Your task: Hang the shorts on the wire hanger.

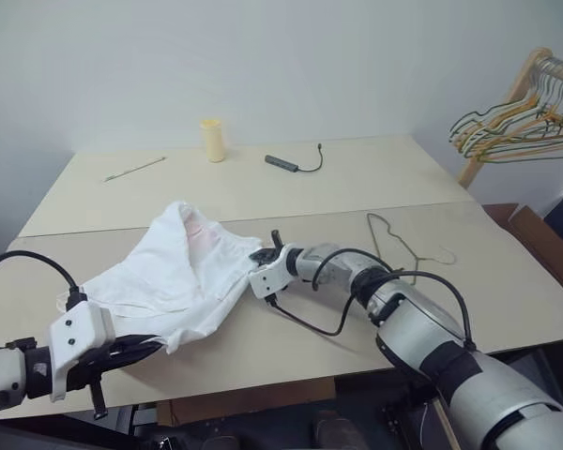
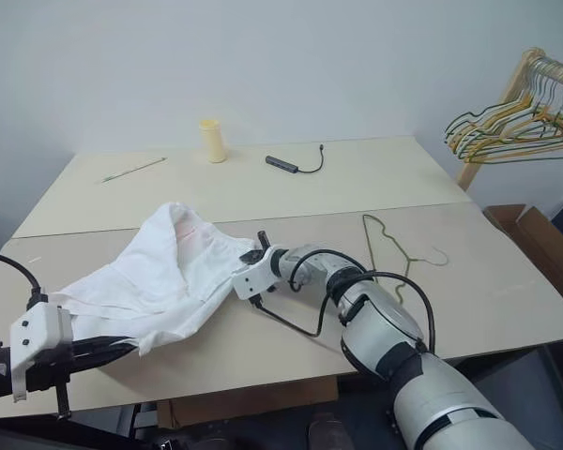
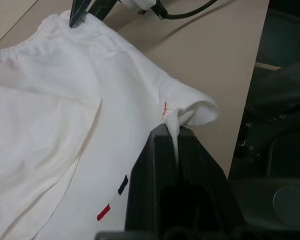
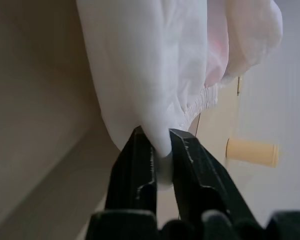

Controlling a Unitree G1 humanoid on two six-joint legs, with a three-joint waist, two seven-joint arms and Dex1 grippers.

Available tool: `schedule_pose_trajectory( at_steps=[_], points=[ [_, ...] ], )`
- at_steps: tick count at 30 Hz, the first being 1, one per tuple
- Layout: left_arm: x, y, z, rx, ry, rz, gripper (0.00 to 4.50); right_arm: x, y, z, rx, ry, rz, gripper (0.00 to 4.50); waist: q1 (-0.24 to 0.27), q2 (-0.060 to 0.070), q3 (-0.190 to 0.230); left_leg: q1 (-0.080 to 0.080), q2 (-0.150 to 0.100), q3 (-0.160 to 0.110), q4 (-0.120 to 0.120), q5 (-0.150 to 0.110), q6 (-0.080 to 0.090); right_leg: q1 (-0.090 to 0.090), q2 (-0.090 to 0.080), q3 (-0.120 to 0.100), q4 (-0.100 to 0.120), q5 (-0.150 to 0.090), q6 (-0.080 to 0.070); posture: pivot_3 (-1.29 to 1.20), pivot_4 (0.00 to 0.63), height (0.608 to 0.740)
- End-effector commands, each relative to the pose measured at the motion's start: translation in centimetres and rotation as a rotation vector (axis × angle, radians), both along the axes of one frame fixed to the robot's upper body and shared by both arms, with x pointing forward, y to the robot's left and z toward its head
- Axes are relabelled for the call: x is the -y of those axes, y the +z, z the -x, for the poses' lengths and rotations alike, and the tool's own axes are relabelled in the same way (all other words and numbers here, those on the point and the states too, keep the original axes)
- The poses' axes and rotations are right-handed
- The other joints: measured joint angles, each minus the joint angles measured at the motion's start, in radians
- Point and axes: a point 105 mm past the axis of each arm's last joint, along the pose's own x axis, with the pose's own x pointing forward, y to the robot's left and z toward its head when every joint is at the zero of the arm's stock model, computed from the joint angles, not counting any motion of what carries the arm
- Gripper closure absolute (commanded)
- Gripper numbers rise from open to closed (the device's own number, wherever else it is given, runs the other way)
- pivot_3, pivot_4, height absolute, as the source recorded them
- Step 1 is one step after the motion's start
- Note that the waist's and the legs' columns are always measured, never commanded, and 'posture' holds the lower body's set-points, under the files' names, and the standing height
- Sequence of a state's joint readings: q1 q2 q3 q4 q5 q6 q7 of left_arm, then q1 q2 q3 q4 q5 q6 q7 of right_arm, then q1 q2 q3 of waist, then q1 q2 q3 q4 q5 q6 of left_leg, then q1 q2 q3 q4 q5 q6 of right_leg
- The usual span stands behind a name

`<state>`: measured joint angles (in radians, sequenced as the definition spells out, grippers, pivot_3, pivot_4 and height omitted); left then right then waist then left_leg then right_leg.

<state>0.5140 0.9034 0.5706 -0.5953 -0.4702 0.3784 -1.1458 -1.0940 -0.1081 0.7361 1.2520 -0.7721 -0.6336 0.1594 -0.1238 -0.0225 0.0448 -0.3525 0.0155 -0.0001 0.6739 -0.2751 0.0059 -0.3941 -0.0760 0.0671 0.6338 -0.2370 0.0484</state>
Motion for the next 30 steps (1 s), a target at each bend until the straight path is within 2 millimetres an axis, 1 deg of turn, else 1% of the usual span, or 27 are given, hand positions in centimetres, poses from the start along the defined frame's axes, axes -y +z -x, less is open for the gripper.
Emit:
schedule_pose_trajectory(
  at_steps=[1, 4, 5, 8, 10, 12, 14, 16, 18, 20, 22, 25, 27, 28, 29, 30],
  points=[
    [-0.4, 0.2, -1.0, 0.040, 0.015, -0.040, 4.50, 0.6, 2.0, -1.6, 0.051, -0.064, -0.026, 4.46, 0.001, 0.000, 0.000, 0.000, 0.000, 0.000, 0.000, 0.000, 0.000, 0.000, 0.000, 0.000, 0.000, 0.000, 0.000, 0.02, 0.000, 0.740],
    [-0.9, -0.8, -2.6, 0.061, 0.038, -0.067, 4.50, 2.2, 2.2, -2.5, 0.093, -0.114, 0.005, 4.46, 0.002, 0.001, 0.001, 0.000, -0.001, -0.001, 0.000, 0.000, 0.000, 0.001, 0.000, 0.000, 0.000, 0.000, 0.000, 0.00, 0.000, 0.740],
    [-0.9, -1.1, -3.3, 0.075, 0.035, -0.075, 4.50, 3.0, 2.5, -3.0, 0.096, -0.145, -0.004, 4.46, 0.002, 0.001, 0.001, 0.000, -0.001, -0.001, 0.000, 0.000, 0.000, 0.001, 0.000, 0.000, 0.000, 0.000, 0.000, -0.02, 0.000, 0.740],
    [-0.2, -1.6, -5.9, 0.129, 0.005, -0.089, 4.50, 6.5, 3.5, -4.4, 0.122, -0.248, -0.018, 4.46, 0.002, 0.001, 0.001, 0.000, -0.001, -0.001, 0.000, 0.000, -0.001, 0.001, 0.000, -0.001, -0.001, 0.000, 0.000, -0.05, 0.000, 0.740],
    [0.5, -1.6, -7.7, 0.165, -0.017, -0.098, 4.50, 8.8, 3.8, -4.9, 0.134, -0.301, -0.009, 4.46, -0.005, 0.001, 0.000, -0.001, -0.001, -0.001, 0.000, 0.001, -0.001, 0.001, -0.001, -0.001, -0.001, 0.000, 0.000, -0.09, 0.000, 0.740],
    [1.5, -1.6, -9.7, 0.208, -0.060, -0.110, 4.50, 11.5, 4.0, -5.1, 0.134, -0.364, -0.001, 4.46, -0.009, 0.000, 0.000, -0.001, -0.002, -0.002, 0.000, 0.001, -0.001, 0.001, -0.001, -0.002, -0.002, 0.001, 0.001, -0.10, 0.000, 0.740],
    [2.6, -1.6, -11.7, 0.255, -0.101, -0.138, 4.50, 14.4, 4.3, -5.1, 0.142, -0.437, 0.001, 4.46, -0.011, 0.000, 0.000, -0.001, -0.002, -0.002, 0.000, 0.001, -0.001, 0.002, -0.001, -0.002, -0.002, 0.001, 0.001, -0.13, 0.000, 0.740],
    [3.4, -1.4, -13.0, 0.284, -0.145, -0.158, 4.50, 16.1, 4.4, -4.6, 0.133, -0.482, 0.001, 4.46, -0.029, 0.000, 0.000, -0.002, -0.002, -0.002, 0.000, 0.000, -0.001, 0.002, -0.001, -0.002, -0.003, 0.001, 0.002, -0.15, 0.000, 0.740],
    [4.1, -1.0, -13.6, 0.297, -0.207, -0.161, 4.50, 17.4, 4.3, -3.3, 0.098, -0.503, 0.004, 4.46, -0.048, -0.001, 0.000, -0.003, -0.002, -0.002, 0.000, 0.000, -0.001, 0.002, -0.002, -0.002, -0.004, 0.001, 0.002, -0.17, 0.000, 0.740],
    [4.3, -0.6, -13.9, 0.303, -0.246, -0.156, 4.50, 17.9, 4.2, -1.4, 0.052, -0.502, 0.002, 4.46, -0.070, -0.001, 0.000, -0.004, -0.001, -0.002, 0.000, -0.001, 0.000, 0.001, -0.001, 0.000, -0.004, 0.001, 0.003, -0.18, 0.000, 0.740],
    [3.7, -0.2, -14.0, 0.307, -0.261, -0.175, 4.50, 17.7, 4.0, 1.0, 0.008, -0.475, 0.023, 4.46, -0.089, -0.001, 0.000, -0.004, -0.001, -0.002, 0.000, -0.002, 0.001, 0.001, -0.001, 0.001, -0.004, 0.000, 0.004, -0.19, 0.000, 0.740],
    [2.0, 0.1, -13.8, 0.304, -0.261, -0.220, 4.50, 16.0, 4.0, 4.5, -0.090, -0.424, 0.036, 4.46, -0.113, -0.001, 0.000, -0.004, -0.001, -0.002, 0.001, -0.003, 0.001, 0.001, -0.001, 0.002, -0.003, 0.000, 0.005, -0.19, 0.000, 0.740],
    [0.3, 0.2, -13.3, 0.272, -0.246, -0.250, 4.50, 14.2, 3.8, 7.4, -0.187, -0.329, 0.085, 4.46, -0.122, -0.001, 0.000, -0.002, 0.000, -0.001, 0.003, -0.003, 0.001, 0.002, 0.000, 0.002, -0.002, 0.000, 0.005, -0.19, 0.000, 0.740],
    [-0.4, 0.1, -12.9, 0.252, -0.243, -0.268, 4.50, 13.3, 3.9, 8.5, -0.232, -0.293, 0.094, 4.46, -0.126, -0.001, 0.000, -0.002, 0.000, -0.001, 0.003, -0.003, 0.001, 0.002, 0.000, 0.002, -0.002, -0.001, 0.006, -0.19, 0.000, 0.740],
    [-1.2, 0.0, -12.5, 0.231, -0.244, -0.288, 4.50, 12.7, 4.1, 9.4, -0.269, -0.270, 0.105, 4.46, -0.127, -0.001, 0.000, -0.001, 0.001, -0.001, 0.004, -0.003, 0.001, 0.002, 0.000, 0.002, -0.001, -0.004, 0.012, -0.19, 0.000, 0.740],
    [-1.9, -0.1, -12.0, 0.200, -0.248, -0.310, 4.50, 12.2, 4.2, 10.3, -0.292, -0.237, 0.139, 4.46, -0.127, -0.001, 0.000, 0.000, 0.001, -0.001, 0.004, -0.003, 0.001, 0.004, 0.001, 0.002, -0.002, -0.005, 0.013, -0.17, 0.000, 0.740]
  ],
)
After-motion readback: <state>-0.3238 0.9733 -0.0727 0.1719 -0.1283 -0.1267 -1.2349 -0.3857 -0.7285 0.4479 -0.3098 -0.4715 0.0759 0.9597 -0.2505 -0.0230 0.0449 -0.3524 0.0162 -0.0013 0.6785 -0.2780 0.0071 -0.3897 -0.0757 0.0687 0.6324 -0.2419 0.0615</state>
